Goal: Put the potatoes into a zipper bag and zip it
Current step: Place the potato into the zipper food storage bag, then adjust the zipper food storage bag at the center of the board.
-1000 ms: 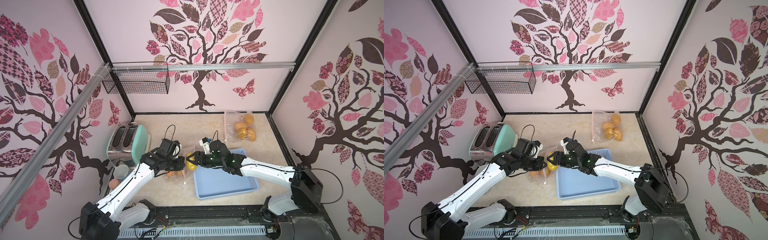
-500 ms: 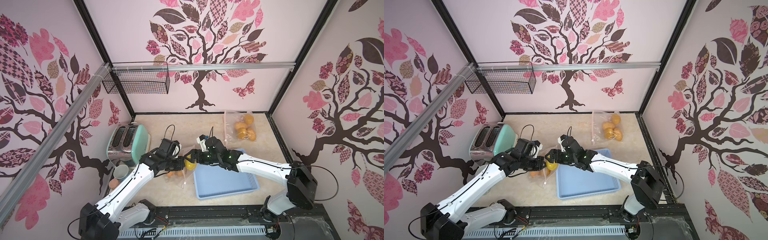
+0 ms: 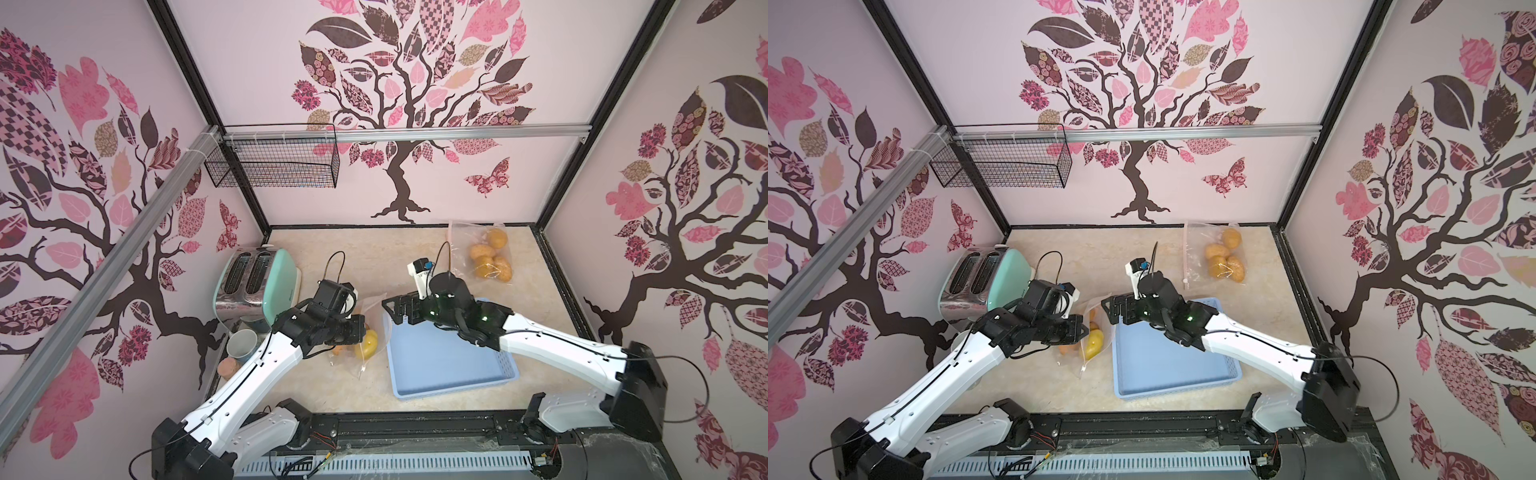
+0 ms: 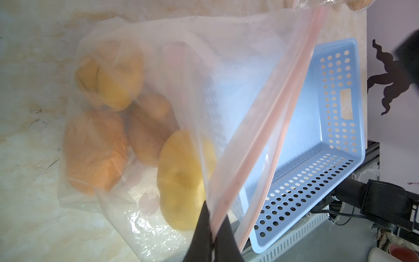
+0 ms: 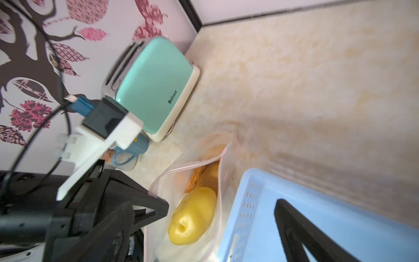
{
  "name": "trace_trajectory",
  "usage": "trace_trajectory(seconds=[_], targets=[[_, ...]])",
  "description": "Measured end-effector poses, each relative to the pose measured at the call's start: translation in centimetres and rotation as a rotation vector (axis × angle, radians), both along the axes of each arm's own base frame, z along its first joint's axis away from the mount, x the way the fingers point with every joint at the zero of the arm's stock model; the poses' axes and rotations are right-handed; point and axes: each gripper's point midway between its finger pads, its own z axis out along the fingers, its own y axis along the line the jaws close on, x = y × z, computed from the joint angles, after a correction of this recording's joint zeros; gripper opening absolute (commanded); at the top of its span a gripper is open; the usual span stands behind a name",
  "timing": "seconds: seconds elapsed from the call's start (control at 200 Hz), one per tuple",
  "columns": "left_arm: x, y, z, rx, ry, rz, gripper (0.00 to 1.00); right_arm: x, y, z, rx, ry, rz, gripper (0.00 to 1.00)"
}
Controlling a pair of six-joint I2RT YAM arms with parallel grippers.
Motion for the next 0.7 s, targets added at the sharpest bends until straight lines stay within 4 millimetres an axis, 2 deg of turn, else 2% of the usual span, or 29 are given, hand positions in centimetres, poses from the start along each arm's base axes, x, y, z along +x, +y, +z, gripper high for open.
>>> trace_trajectory(seconds=[0.13, 0.25, 0.375, 0.46, 0.555, 0.66, 0.7], targets=[[-0.2, 0.5, 0.4, 0.033, -0.001, -0.008, 0.0, -1.3, -3.4, 1.7, -0.028, -0.221, 0.007, 0.99], [0.4, 0.9, 2.9, 0.071, -0.046, -0.027, 0.0, -2.5, -4.7, 1.6, -0.11, -0.371, 0.072, 0.96], [1.0, 1.5, 5.8, 0.104, -0.115, -0.04, 0.0, -3.3, -3.5, 1.6, -0.189, -0.482, 0.199, 0.9], [0.9, 2.3, 6.8, 0.146, -0.133, -0.045, 0.0, -3.1, -2.4, 1.7, -0.234, -0.548, 0.262, 0.88], [0.6, 3.1, 7.3, 0.189, -0.138, -0.046, 0.0, -2.3, -0.7, 1.0, -0.304, -0.616, 0.336, 0.87], [0.1, 3.8, 7.0, 0.224, -0.126, -0.053, 0.0, -1.6, 1.5, -0.3, -0.394, -0.681, 0.457, 0.76], [-0.1, 4.0, 6.9, 0.234, -0.12, -0.054, 0.0, -1.4, 2.2, -0.7, -0.423, -0.703, 0.504, 0.76]])
